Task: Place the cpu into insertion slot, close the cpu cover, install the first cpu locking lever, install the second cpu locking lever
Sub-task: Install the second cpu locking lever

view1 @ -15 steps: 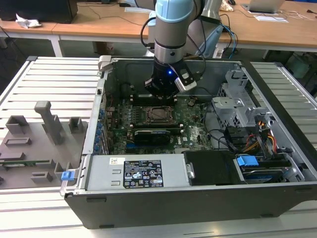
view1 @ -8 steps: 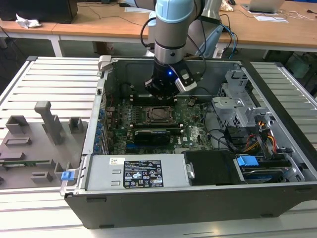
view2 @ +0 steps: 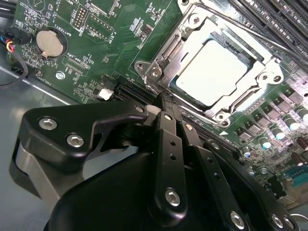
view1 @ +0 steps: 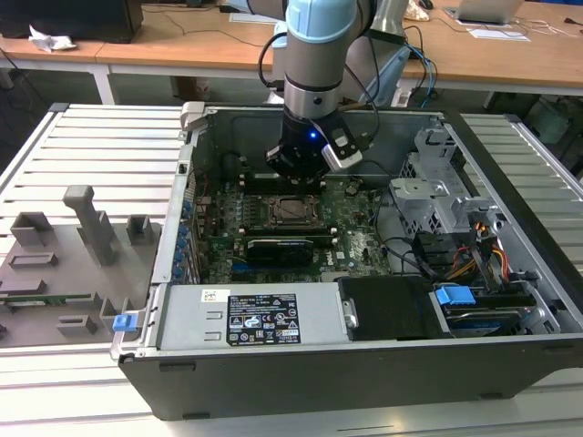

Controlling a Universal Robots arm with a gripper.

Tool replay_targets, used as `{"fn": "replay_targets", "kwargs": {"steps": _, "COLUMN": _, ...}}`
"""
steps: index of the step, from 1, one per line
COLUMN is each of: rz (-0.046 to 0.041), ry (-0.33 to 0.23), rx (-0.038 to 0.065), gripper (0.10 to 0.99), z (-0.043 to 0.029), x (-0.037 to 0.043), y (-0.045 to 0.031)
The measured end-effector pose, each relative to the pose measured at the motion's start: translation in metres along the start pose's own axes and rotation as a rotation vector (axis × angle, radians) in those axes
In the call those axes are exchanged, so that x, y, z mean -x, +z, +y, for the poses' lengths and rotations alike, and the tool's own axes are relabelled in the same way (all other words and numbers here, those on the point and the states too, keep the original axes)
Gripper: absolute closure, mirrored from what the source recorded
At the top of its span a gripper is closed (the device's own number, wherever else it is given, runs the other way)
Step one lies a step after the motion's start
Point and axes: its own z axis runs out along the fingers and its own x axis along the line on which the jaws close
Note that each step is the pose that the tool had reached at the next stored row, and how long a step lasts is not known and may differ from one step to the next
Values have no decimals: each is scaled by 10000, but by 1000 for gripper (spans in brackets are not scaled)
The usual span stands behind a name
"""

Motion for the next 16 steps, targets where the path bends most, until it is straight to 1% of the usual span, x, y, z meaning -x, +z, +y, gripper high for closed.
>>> {"fn": "replay_targets", "kwargs": {"steps": 14, "rz": -1, "ry": 1, "rx": 1, "gripper": 980, "z": -48, "x": -3, "y": -4}}
{"fn": "replay_targets", "kwargs": {"steps": 16, "rz": 0, "ry": 0, "rx": 0, "gripper": 980, "z": -65, "x": -4, "y": -7}}
